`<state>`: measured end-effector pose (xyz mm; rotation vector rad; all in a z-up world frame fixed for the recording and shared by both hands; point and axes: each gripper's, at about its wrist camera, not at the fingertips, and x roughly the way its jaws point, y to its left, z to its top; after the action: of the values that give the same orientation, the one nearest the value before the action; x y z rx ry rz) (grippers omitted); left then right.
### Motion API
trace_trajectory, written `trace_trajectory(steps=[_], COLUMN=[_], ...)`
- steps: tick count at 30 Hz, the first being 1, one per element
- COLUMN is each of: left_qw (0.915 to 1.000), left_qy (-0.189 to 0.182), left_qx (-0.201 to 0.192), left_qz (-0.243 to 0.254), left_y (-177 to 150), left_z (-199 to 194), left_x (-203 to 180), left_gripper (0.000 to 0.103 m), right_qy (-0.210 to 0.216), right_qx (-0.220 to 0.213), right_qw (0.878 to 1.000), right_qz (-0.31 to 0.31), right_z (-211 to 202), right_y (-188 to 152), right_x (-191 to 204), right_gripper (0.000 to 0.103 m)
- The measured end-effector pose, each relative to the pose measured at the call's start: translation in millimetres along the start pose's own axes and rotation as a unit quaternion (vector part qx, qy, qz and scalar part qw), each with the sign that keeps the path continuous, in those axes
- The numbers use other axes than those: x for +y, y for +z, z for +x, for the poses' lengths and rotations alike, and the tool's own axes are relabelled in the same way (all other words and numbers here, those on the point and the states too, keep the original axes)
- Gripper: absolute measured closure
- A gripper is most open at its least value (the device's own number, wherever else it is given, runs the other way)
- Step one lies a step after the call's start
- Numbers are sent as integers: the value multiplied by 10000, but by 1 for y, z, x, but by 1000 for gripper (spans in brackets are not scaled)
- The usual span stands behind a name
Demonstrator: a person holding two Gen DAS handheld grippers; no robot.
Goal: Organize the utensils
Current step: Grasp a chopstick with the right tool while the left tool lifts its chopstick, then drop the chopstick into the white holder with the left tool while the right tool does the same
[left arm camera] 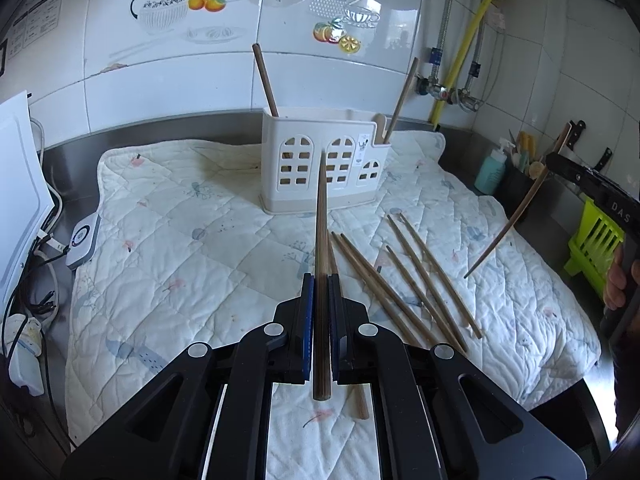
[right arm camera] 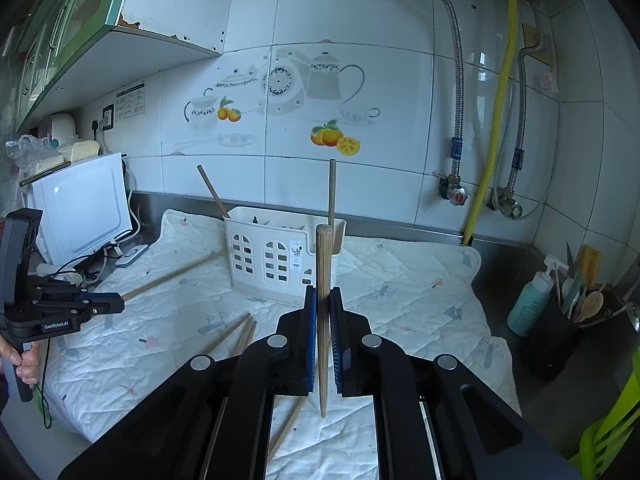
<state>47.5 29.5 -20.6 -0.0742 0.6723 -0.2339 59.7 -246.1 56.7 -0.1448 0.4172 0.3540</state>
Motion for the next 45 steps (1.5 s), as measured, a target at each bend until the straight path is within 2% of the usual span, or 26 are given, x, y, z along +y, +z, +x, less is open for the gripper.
trace_trajectory(steps=[5, 10, 17, 22, 35, 45], left_qw=[9997, 9995, 9998, 9995, 9975, 9908], left_qy=[-17, -32, 1, 6, -190, -170], left_qx=[225, 233, -43, -256, -676, -1303], left_qz=[-97, -221, -185, -160, 64, 313], left_y=[-12, -17, -8, 7, 74, 146], left_z=[11, 14, 2, -8, -13, -34], left_x=[2, 8, 5, 6, -3, -9], left_gripper=[98, 98, 98, 98, 98, 98], right_qy=[-6, -22, 39, 234, 713, 550], right_qx=[18, 3, -33, -86, -404, -577], right_qw=[10000, 10000, 10000, 9997, 9966, 9968], right_qz=[-1, -7, -70, -22, 6, -43], right_z=[-1, -1, -1, 4, 34, 96], right_y=[-2, -1, 9, 30, 126, 171], right_x=[0, 1, 2, -2, -10, -6], right_gripper=[96, 96, 96, 96, 96, 96])
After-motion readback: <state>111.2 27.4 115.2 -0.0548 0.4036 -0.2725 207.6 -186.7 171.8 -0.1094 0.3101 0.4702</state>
